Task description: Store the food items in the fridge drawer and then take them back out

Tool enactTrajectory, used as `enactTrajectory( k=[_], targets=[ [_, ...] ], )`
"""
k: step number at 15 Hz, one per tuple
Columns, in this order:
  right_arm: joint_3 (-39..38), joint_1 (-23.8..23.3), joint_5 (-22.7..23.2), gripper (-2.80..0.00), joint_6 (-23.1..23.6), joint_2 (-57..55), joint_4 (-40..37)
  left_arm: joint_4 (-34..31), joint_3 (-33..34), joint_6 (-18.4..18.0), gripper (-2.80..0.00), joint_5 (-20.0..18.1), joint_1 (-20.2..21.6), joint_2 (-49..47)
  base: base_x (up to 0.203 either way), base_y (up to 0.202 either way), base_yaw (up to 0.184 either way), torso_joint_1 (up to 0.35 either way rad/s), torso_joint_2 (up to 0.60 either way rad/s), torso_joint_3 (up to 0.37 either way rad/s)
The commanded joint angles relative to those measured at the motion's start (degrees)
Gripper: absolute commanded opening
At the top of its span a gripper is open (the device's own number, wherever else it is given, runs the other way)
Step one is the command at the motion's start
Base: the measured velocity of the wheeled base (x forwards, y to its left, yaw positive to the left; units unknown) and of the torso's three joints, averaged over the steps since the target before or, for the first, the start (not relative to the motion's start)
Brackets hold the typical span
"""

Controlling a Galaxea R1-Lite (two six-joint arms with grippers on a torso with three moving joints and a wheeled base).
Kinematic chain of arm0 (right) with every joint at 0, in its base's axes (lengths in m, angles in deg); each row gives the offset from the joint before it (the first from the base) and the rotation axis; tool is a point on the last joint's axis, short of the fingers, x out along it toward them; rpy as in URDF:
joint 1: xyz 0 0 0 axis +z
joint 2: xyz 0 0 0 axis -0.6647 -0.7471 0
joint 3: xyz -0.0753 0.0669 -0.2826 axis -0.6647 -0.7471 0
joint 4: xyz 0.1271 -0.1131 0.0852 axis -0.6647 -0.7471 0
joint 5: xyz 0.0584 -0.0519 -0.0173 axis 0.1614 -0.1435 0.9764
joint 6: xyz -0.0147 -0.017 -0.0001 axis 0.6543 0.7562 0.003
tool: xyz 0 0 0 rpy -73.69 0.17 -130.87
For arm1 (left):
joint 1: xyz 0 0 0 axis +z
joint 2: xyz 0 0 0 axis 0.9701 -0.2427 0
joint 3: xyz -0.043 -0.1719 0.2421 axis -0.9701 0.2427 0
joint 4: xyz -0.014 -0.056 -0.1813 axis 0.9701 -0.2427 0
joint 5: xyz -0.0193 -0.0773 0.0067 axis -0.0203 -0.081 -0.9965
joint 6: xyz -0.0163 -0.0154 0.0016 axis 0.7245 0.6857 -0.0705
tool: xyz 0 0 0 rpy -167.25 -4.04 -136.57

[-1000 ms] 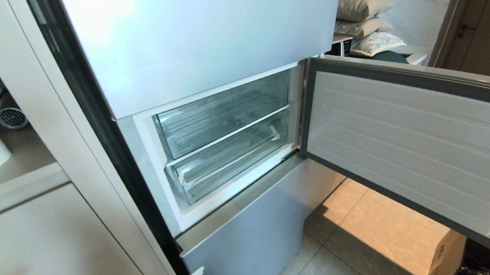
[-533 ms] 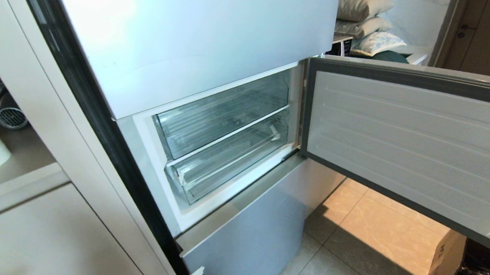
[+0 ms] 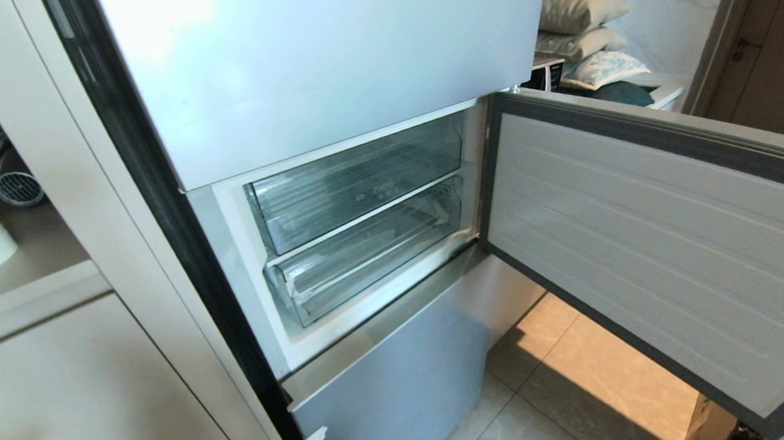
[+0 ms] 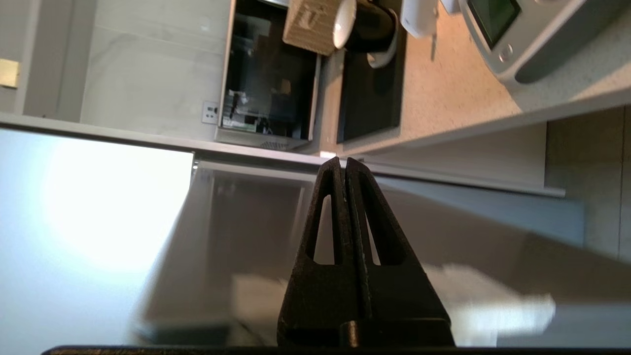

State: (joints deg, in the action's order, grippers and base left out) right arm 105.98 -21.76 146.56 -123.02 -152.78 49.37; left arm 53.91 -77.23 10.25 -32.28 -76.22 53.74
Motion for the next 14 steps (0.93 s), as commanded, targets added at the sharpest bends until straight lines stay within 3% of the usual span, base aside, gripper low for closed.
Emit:
enactTrajectory(
  k=[1,6,7,9,11,13,14],
  targets=[
    [0.2,-1.8,0.4,-2.8,-1.0,8.0,0.5,0.0,0.0,0.0,-2.8,0.0,0.0,0.0,0.0,0.0,0.0,0.0,0.0,0.0],
    [16.4,-2.4,-0.5,-2.8,-17.4,11.7,2.8,0.0,0.0,0.0,-2.8,0.0,0.0,0.0,0.0,0.0,0.0,0.0,0.0,0.0],
    [16.3,-2.2,-3.8,-2.8,-16.3,10.5,3.5,0.0,0.0,0.0,-2.8,0.0,0.0,0.0,0.0,0.0,0.0,0.0,0.0,0.0],
    [12.3,0.1,-16.4,-2.8,-4.4,7.8,4.5,0.0,0.0,0.0,-2.8,0.0,0.0,0.0,0.0,0.0,0.0,0.0,0.0,0.0],
    [5.3,10.4,-29.8,-2.8,6.4,5.4,7.2,0.0,0.0,0.0,-2.8,0.0,0.0,0.0,0.0,0.0,0.0,0.0,0.0,0.0],
    [-2.5,19.3,-37.1,-2.8,11.1,4.0,13.2,0.0,0.0,0.0,-2.8,0.0,0.0,0.0,0.0,0.0,0.0,0.0,0.0,0.0],
    [-5.7,24.6,-38.6,-2.8,13.7,3.5,16.2,0.0,0.0,0.0,-2.8,0.0,-0.1,0.0,0.0,0.0,0.0,0.0,0.0,0.0]
  ],
)
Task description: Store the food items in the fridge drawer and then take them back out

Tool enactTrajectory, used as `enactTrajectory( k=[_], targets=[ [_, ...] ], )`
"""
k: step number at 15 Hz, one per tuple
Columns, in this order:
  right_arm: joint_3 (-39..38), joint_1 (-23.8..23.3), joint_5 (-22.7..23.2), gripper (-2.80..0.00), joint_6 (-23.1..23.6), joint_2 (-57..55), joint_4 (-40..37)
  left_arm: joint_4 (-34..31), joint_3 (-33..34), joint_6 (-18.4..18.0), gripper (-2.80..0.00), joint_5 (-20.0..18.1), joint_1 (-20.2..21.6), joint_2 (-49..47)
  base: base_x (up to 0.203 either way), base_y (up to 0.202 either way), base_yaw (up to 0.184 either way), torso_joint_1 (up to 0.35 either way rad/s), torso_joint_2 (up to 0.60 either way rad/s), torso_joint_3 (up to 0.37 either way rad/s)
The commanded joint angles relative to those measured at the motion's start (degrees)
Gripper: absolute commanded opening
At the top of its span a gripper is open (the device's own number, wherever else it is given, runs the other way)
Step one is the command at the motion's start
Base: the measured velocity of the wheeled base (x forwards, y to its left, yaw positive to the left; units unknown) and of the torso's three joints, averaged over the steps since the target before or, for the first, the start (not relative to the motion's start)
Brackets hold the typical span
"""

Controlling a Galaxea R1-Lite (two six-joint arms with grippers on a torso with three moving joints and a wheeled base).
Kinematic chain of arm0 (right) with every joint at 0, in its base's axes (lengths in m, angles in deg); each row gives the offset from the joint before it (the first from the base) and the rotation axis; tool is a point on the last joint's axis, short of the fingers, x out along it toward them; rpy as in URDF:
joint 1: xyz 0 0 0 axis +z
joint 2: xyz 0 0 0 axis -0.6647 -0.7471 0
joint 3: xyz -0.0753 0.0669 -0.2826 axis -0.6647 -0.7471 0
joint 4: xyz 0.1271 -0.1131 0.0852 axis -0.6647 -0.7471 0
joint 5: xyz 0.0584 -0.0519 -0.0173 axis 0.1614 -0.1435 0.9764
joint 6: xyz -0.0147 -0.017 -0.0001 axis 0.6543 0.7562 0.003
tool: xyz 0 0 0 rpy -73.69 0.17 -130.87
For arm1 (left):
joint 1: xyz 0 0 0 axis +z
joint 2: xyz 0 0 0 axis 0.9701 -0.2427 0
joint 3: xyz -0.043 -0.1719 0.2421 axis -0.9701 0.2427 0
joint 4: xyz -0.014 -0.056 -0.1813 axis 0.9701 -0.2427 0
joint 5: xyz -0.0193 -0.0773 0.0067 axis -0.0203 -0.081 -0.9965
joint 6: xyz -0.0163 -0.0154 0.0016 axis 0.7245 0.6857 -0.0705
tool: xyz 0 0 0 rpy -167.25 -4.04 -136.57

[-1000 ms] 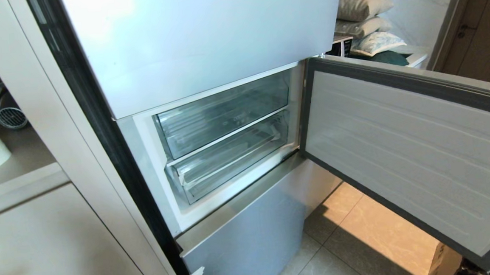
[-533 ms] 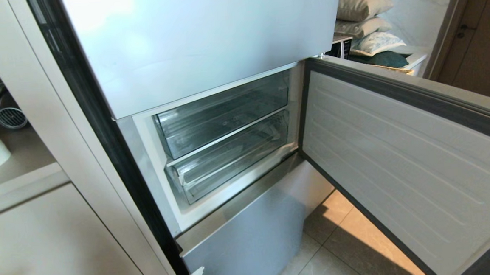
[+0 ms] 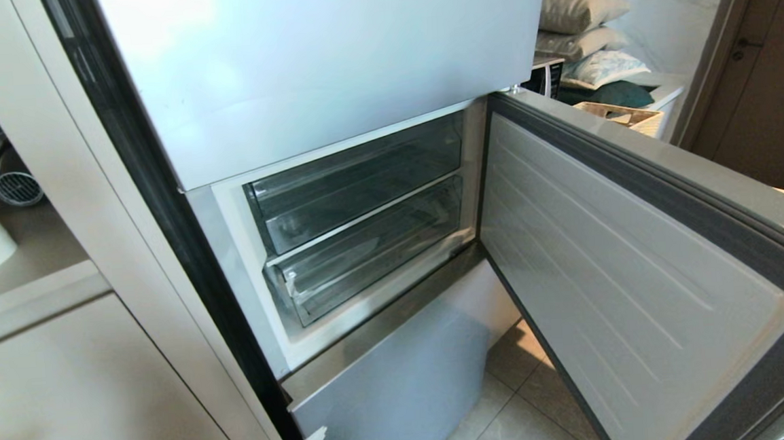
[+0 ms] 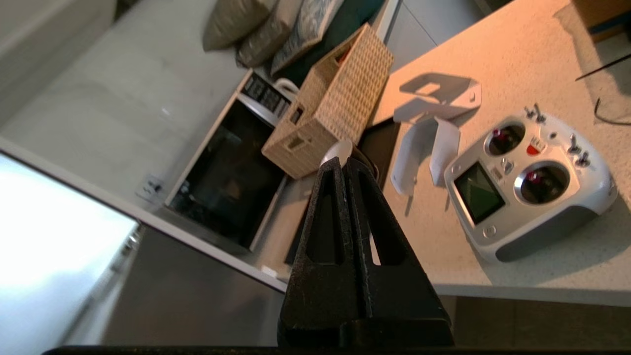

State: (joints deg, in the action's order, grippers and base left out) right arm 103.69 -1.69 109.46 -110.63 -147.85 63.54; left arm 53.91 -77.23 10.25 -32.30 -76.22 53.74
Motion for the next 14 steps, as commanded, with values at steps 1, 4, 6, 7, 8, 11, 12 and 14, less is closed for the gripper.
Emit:
enactTrajectory(
  k=[1,4,6,7,8,11,12,14],
  targets=[
    [-5.3,8.9,-2.9,-2.8,3.5,-1.6,3.5,0.0,0.0,0.0,-2.8,0.0,0.0,0.0,0.0,0.0,0.0,0.0,0.0,0.0],
    [-8.3,24.2,-10.7,-2.8,8.1,-1.8,5.0,0.0,0.0,0.0,-2.8,0.0,0.0,0.0,0.0,0.0,0.0,0.0,0.0,0.0],
    [-9.8,35.2,-15.5,-2.8,9.7,-1.7,5.3,0.0,0.0,0.0,-2.8,0.0,0.0,0.0,0.0,0.0,0.0,0.0,0.0,0.0],
    [-10.3,40.6,-17.6,-2.8,10.3,-1.7,5.3,0.0,0.0,0.0,-2.8,0.0,0.0,0.0,0.0,0.0,0.0,0.0,0.0,0.0],
    [-10.4,46.4,-20.2,-2.8,10.7,-1.7,5.3,0.0,0.0,0.0,-2.8,0.0,0.0,0.0,0.0,0.0,0.0,0.0,0.0,0.0],
    [-10.1,62.3,-29.7,-2.8,12.0,-1.9,5.4,0.0,0.0,0.0,-2.8,0.0,0.0,0.0,0.0,0.0,0.0,0.0,0.0,0.0],
    [-9.4,66.6,-32.0,-2.8,12.9,-2.2,5.4,0.0,0.0,0.0,-2.8,0.0,0.0,0.0,0.0,0.0,0.0,0.0,0.0,0.0],
    [-6.7,73.3,-34.0,-2.8,14.1,-3.9,5.4,0.0,0.0,0.0,-2.8,0.0,0.0,0.0,0.0,0.0,0.0,0.0,0.0,0.0]
  ],
)
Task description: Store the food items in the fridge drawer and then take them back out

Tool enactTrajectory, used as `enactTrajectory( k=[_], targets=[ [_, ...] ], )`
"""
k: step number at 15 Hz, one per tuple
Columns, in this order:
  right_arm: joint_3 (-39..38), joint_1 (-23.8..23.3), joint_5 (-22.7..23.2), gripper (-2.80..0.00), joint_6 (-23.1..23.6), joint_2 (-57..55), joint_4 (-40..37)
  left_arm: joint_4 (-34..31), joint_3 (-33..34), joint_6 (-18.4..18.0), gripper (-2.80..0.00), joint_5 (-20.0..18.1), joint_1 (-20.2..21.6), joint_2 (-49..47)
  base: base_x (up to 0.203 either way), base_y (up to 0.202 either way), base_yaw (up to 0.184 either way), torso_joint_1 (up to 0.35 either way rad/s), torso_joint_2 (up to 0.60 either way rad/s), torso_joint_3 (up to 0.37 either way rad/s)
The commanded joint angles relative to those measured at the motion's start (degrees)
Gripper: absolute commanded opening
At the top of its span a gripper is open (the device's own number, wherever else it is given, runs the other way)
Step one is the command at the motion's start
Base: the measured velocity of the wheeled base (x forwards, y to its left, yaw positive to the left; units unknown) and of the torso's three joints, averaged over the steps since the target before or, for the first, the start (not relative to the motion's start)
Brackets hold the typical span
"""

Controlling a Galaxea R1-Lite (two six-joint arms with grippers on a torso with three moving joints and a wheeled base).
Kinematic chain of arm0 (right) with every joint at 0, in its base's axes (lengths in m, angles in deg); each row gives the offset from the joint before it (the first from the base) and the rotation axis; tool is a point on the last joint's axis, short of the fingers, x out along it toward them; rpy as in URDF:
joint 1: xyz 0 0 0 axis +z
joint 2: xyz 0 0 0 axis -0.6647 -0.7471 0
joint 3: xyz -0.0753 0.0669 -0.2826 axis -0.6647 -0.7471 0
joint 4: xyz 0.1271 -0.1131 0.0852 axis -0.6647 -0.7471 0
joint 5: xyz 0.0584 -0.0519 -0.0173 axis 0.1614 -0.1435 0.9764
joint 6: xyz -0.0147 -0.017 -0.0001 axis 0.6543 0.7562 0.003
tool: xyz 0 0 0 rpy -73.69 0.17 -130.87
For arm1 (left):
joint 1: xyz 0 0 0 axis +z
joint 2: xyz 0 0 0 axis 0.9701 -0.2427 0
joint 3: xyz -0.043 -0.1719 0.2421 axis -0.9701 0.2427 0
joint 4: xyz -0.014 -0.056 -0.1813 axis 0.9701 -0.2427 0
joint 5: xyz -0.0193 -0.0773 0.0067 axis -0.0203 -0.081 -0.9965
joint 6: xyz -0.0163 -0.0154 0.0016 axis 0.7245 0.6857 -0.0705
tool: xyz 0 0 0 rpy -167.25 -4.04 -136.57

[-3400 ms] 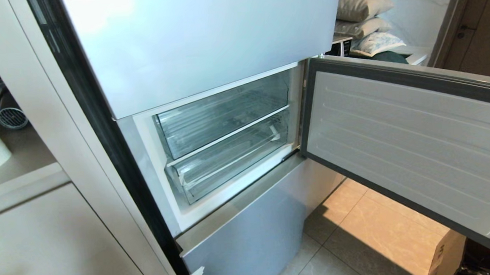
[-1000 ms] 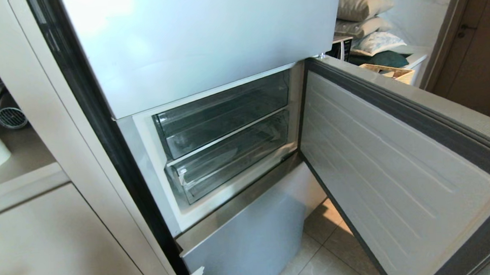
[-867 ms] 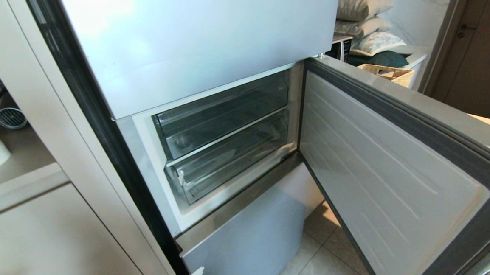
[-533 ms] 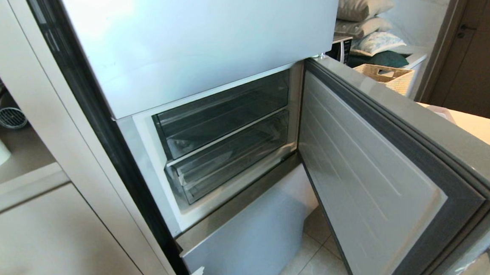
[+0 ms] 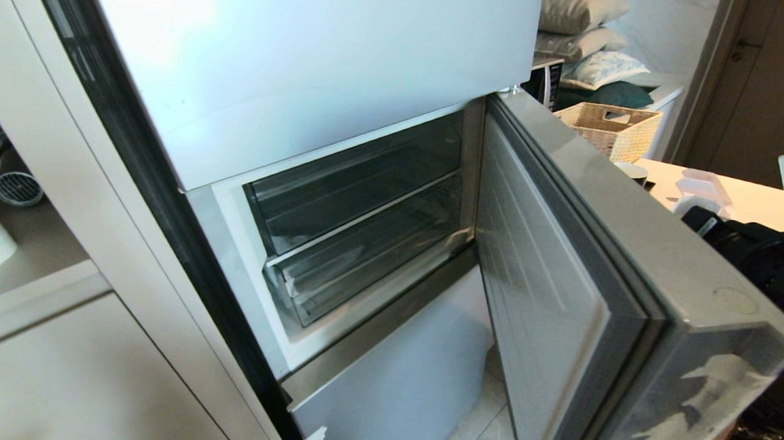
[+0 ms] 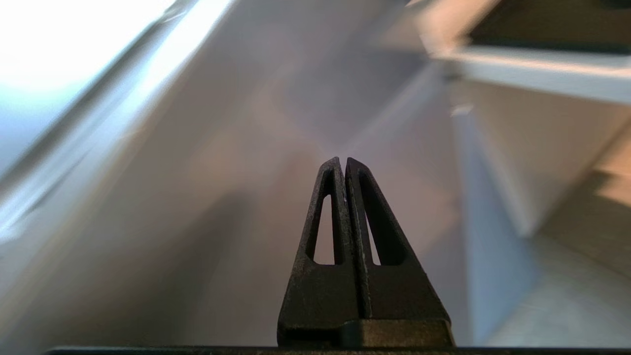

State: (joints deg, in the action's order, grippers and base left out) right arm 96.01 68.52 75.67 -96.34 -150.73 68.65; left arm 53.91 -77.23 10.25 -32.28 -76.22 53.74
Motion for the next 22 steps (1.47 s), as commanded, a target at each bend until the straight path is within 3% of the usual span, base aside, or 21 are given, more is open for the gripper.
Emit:
enactTrajectory(
  k=[1,4,5,6,7,8,10,16,18,22],
  targets=[
    [3.4,6.3,-0.3,-2.8,0.1,-3.5,0.3,0.0,0.0,0.0,-2.8,0.0,0.0,0.0,0.0,0.0,0.0,0.0,0.0,0.0],
    [11.7,10.5,1.4,-2.8,0.7,-12.9,0.6,0.0,0.0,0.0,-2.8,0.0,0.0,0.0,0.0,0.0,0.0,0.0,0.0,0.0],
    [13.6,11.4,5.1,-2.8,0.6,-15.7,1.0,0.0,0.0,0.0,-2.8,0.0,0.0,0.0,0.0,0.0,0.0,0.0,0.0,0.0],
    [14.6,11.9,12.9,-2.8,0.2,-17.9,1.7,0.0,0.0,0.0,-2.8,0.0,0.0,0.0,0.0,0.0,0.0,0.0,0.0,0.0],
    [15.2,12.2,21.2,-2.8,-1.7,-19.5,3.4,0.0,0.0,0.0,-2.8,0.0,0.0,0.0,0.0,0.0,0.0,0.0,0.0,0.0],
    [15.9,12.5,25.6,-2.8,-6.2,-20.9,6.8,0.0,0.0,0.0,-2.8,0.0,0.0,0.0,0.0,0.0,0.0,0.0,0.0,0.0],
    [15.7,12.6,26.4,-2.8,-10.7,-22.0,12.8,0.0,0.0,0.0,-2.8,0.0,0.0,0.0,0.0,0.0,0.0,0.0,0.0,0.0],
    [7.3,10.6,25.0,-2.8,-4.2,-13.8,13.2,0.0,0.0,0.0,-2.8,0.0,0.0,0.0,0.0,0.0,0.0,0.0,0.0,0.0],
    [8.4,10.6,25.1,-2.8,-4.1,-17.3,13.4,0.0,0.0,0.0,-2.8,0.0,0.0,0.0,0.0,0.0,0.0,0.0,0.0,0.0],
    [17.7,10.6,25.6,-2.8,-4.4,-25.5,13.5,0.0,0.0,0.0,-2.8,0.0,0.0,0.0,0.0,0.0,0.0,0.0,0.0,0.0]
  ],
)
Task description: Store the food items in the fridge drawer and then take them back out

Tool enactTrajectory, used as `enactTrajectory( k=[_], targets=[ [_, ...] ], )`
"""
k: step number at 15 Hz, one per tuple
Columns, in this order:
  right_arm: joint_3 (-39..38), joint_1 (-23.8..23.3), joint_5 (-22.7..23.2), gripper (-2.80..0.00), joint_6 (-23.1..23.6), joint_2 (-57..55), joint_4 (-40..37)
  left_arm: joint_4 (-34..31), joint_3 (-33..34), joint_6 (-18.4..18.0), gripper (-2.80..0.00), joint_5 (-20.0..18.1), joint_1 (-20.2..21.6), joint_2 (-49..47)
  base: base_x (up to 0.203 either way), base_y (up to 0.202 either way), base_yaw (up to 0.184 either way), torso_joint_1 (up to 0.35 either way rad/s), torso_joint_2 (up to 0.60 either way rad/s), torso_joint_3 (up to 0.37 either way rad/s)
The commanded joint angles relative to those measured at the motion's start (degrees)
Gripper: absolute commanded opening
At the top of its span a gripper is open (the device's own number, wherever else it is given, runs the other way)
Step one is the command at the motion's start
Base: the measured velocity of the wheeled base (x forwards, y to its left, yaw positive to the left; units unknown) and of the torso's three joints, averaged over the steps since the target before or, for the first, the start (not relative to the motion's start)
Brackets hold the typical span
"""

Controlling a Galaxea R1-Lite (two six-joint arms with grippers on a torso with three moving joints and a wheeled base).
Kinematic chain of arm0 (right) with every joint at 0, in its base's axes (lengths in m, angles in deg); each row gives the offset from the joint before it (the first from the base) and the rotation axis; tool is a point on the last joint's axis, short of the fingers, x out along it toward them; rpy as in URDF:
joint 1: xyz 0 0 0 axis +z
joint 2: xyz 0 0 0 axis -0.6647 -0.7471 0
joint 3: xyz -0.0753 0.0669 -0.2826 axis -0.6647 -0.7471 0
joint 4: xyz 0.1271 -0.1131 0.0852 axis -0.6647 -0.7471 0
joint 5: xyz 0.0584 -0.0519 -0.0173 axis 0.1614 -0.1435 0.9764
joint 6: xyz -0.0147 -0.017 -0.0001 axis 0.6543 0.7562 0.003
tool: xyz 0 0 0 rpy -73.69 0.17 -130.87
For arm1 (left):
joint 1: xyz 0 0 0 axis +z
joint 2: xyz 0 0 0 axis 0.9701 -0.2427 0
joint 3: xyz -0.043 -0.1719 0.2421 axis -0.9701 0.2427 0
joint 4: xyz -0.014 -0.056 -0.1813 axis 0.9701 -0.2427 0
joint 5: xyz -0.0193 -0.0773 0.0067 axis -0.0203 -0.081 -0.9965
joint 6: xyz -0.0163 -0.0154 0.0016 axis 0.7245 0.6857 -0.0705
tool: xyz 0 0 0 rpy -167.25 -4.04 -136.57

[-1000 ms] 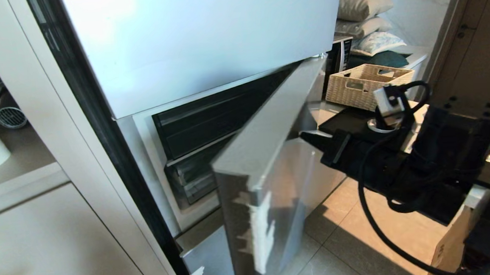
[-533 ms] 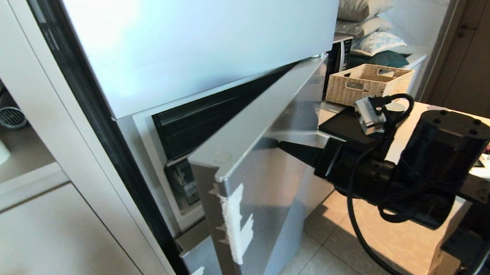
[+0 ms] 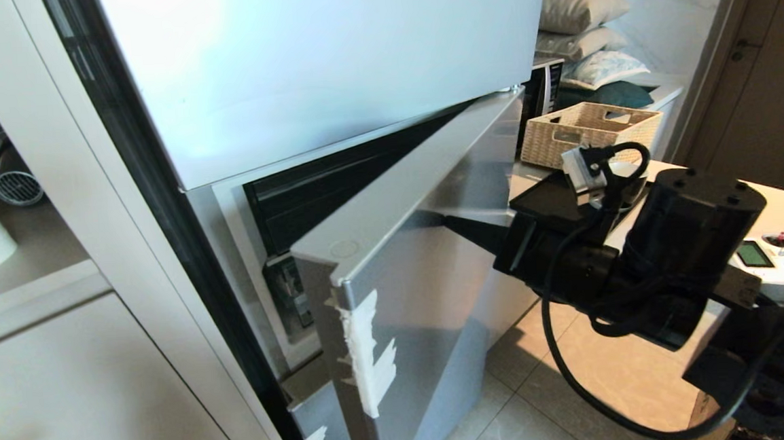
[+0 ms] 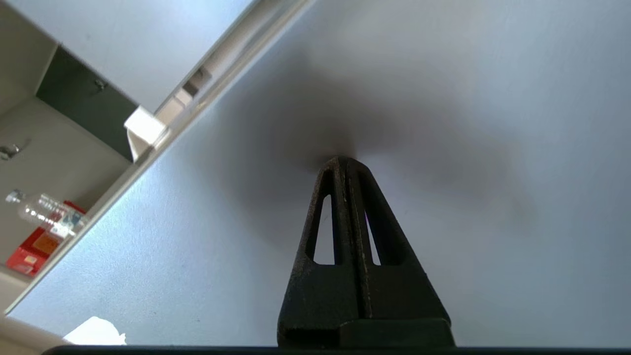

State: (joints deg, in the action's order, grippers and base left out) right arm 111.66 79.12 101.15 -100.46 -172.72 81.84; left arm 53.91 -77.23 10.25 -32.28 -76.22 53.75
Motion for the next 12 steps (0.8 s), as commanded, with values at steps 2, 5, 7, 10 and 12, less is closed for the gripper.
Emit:
enactTrajectory(
  k=[2,5,7,10,12],
  targets=[
    [9.6,0.0,0.1,-2.8,0.0,-12.0,1.0,0.0,0.0,0.0,-2.8,0.0,0.0,0.0,0.0,0.0,0.0,0.0,0.0,0.0],
    [22.9,0.0,-0.3,-2.8,0.0,-23.5,1.6,0.0,0.0,0.0,-2.8,0.0,0.0,0.0,0.0,0.0,0.0,0.0,0.0,0.0],
    [27.6,-0.1,-0.5,-2.8,-0.1,-27.8,1.9,0.0,0.0,0.0,-2.8,0.0,0.0,0.0,0.0,0.0,0.0,0.0,0.0,0.0],
    [23.7,-0.9,-0.4,-2.8,-0.1,-23.1,3.1,0.0,0.0,0.0,-2.8,0.0,0.0,0.0,0.0,0.0,0.0,0.0,0.0,0.0],
    [19.7,-1.2,-0.3,-2.8,-0.1,-17.6,3.3,0.0,0.0,0.0,-2.8,0.0,0.0,0.0,0.0,0.0,0.0,0.0,0.0,0.0]
  ],
)
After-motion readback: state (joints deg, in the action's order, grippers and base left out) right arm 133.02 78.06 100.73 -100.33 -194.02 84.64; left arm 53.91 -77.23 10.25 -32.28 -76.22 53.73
